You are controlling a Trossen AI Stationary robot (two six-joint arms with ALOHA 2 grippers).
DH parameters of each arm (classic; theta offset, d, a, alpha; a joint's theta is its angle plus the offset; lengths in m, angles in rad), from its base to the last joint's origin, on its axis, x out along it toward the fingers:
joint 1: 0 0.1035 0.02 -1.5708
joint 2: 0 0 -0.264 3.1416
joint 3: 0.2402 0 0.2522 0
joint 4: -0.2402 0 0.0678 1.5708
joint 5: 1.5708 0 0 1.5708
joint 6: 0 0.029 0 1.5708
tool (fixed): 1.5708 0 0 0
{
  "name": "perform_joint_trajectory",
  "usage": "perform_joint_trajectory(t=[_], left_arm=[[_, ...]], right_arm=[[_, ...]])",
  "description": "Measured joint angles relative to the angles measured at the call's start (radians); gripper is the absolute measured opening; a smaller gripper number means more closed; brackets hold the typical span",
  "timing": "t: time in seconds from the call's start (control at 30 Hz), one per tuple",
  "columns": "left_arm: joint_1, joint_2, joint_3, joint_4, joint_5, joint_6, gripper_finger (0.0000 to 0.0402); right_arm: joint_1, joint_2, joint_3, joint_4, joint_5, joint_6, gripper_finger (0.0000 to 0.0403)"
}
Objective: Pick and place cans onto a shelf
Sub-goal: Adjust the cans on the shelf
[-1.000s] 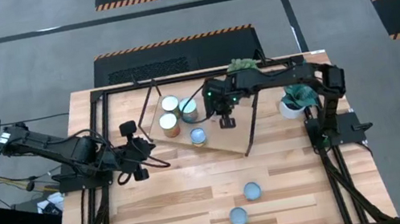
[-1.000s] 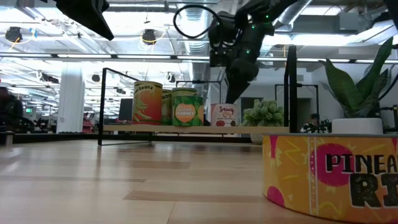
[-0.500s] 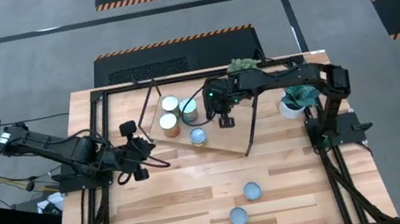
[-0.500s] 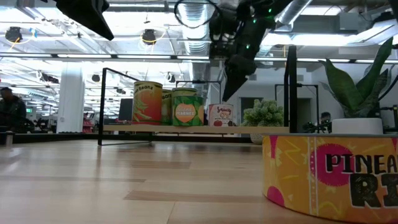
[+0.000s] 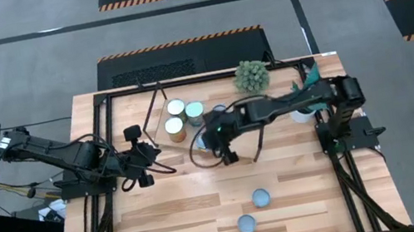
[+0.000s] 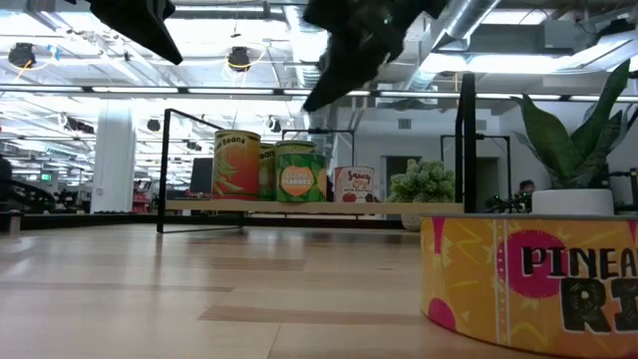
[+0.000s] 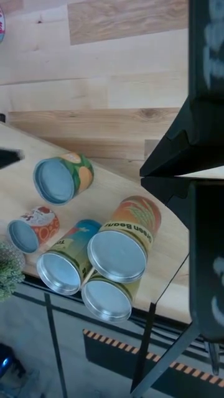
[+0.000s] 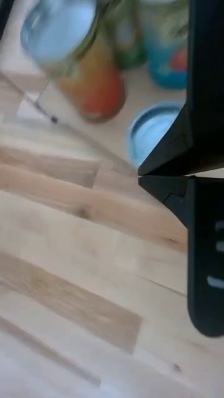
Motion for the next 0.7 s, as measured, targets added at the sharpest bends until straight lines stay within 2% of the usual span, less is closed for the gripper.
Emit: perform_joint_trajectory(t=[0.07,0.13,0.4,0.43,0.5,0.57,0.63,0.7], left_arm=[[0.000,0.000,0.000,0.000,0.000,0.000,0.0000],[0.000,0.000,0.000,0.000,0.000,0.000,0.0000],[0.000,0.000,0.000,0.028,-0.021,-0.009,0.0000],[0.000,0.001,-0.002,0.059,-0.045,-0.019,0.0000],[0.000,0.005,-0.035,0.229,-0.080,0.000,0.0000],[-0.006,0.009,-0.108,0.407,-0.022,0.115,0.0000],[-0.012,0.012,-0.175,0.541,0.100,0.207,0.0000],[-0.009,0.011,-0.217,0.589,0.176,0.221,0.0000]], right_arm=[[0.010,0.008,-0.003,-0.022,0.006,-0.003,0.0018],[0.012,0.016,0.007,0.036,0.018,0.001,0.0016],[-0.039,0.038,0.003,0.066,0.041,0.051,0.0023],[-0.041,0.041,0.002,0.071,0.041,0.059,0.0023],[-0.041,0.041,0.010,0.101,0.049,0.058,0.0021],[-0.039,0.032,0.054,0.075,0.089,0.056,0.0018],[-0.039,0.016,0.117,0.004,0.128,0.046,0.0016],[-0.049,0.014,0.207,-0.062,0.137,0.021,0.0017]])
